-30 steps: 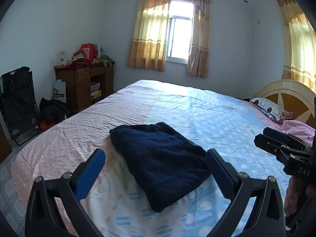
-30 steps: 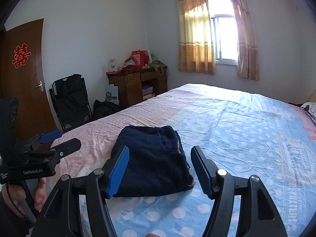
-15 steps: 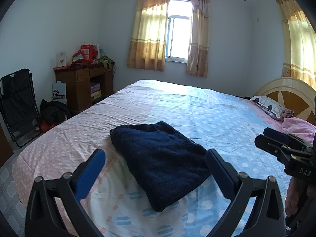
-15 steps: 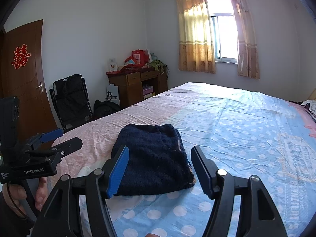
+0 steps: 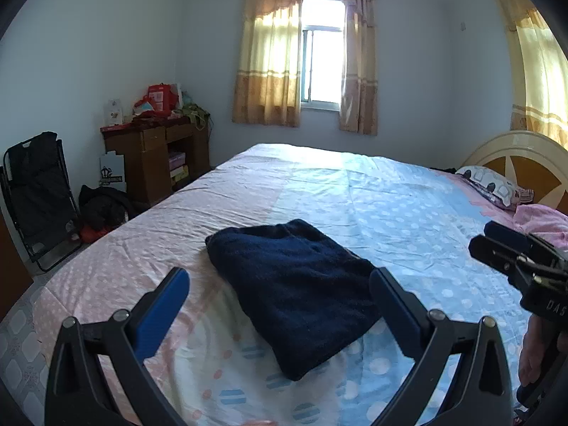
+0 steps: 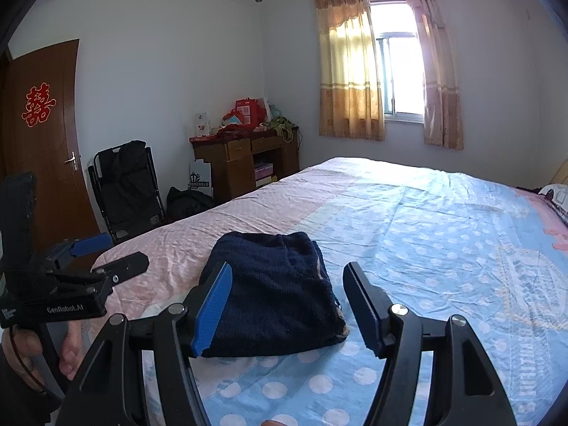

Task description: Fold small clothes

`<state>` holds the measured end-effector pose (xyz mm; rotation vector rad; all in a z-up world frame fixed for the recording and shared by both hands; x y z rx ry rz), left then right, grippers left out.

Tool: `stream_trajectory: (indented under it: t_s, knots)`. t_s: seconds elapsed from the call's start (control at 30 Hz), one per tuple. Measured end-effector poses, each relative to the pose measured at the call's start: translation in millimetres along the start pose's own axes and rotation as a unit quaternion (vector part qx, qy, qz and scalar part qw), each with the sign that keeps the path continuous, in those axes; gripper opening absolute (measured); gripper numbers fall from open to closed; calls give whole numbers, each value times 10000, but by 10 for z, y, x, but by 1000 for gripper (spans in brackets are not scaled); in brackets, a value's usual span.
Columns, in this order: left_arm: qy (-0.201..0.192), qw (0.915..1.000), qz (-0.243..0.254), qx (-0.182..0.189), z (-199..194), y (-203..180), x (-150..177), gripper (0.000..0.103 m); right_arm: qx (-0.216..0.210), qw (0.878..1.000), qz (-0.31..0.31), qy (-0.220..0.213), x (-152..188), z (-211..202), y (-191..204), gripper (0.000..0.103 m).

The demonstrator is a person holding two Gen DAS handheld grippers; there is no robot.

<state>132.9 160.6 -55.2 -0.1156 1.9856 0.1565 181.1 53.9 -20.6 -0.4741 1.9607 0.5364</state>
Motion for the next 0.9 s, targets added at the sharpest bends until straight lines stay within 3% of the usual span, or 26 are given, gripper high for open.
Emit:
stream_trajectory:
  t_s: [0.4, 0.9]
  knots:
    - [-200, 9996, -160, -155, -77, 235, -111, 103, -17, 9992, -161, -363, -86, -152, 127, 66]
    - [-176, 9996, 142, -147, 23, 119, -54, 103, -5, 9996, -178, -220, -36, -91, 98, 66]
Point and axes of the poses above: each gripper's, at about its wrist camera, not at the fingertips, and z roughly the way its jaws point, y to its left, x to its underside, the point moved 6 cm from there along z, roughly the way its jaws point, and after that the axes turned 8 degrees about z, right-handed, at the moved point
